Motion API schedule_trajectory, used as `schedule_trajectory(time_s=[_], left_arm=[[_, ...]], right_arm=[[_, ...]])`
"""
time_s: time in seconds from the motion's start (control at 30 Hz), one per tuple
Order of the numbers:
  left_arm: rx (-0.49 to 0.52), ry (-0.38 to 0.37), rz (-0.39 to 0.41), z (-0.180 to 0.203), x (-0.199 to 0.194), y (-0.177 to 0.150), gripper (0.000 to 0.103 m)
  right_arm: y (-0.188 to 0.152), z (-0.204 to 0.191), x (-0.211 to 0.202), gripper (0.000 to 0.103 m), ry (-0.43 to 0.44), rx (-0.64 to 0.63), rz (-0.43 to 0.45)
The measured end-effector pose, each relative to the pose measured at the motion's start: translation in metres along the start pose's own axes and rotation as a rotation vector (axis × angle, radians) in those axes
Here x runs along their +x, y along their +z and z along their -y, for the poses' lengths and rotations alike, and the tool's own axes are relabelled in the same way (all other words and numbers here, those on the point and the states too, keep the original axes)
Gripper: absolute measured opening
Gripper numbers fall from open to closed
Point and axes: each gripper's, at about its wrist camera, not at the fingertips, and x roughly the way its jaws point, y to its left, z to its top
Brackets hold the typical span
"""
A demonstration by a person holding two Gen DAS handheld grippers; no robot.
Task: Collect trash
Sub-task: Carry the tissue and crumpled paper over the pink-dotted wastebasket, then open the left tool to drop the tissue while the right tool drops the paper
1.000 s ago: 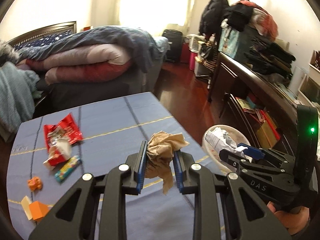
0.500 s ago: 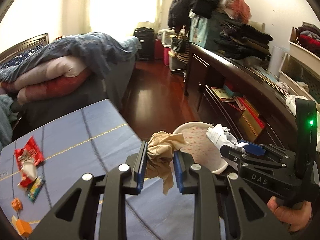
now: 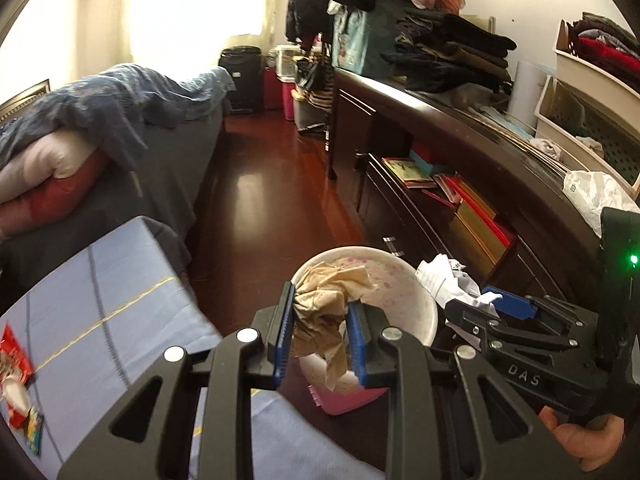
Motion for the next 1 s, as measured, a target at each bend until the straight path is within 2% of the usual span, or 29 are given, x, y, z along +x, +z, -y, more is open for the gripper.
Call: schedule_trajectory(time_s=[0.3, 0.53, 0.7, 0.8, 0.87, 1.0], left_arm=[[0.016, -0.082, -0.062, 0.013, 0.056, 0.010, 0.026], [0.016, -0.094, -0.100, 0.013, 0.091, 0.015, 0.026], [0.017, -0.083, -0.128, 0.009, 0.114, 0.016, 0.031], [-0.014, -0.102, -0.146, 0.003, 0.126, 0.017, 0.040], [-0.026, -0.120, -0.152, -0.001, 0.130, 0.016, 0.055], [-0.041, -0.149, -0.138, -0.006, 0.130, 0.016, 0.070]], right_arm=[[-0.002, 0.018, 0.020, 0.054, -0.042, 0.060, -0.008], [0.001, 0.020, 0.041, 0.054, -0.063, 0.074, -0.017], [0.002, 0.018, 0.060, 0.055, -0.078, 0.064, -0.025], [0.001, 0.017, 0.069, 0.060, -0.097, 0.052, -0.023], [-0.001, 0.019, 0.072, 0.062, -0.106, 0.050, -0.020], [-0.001, 0.022, 0.075, 0.070, -0.111, 0.065, -0.013]])
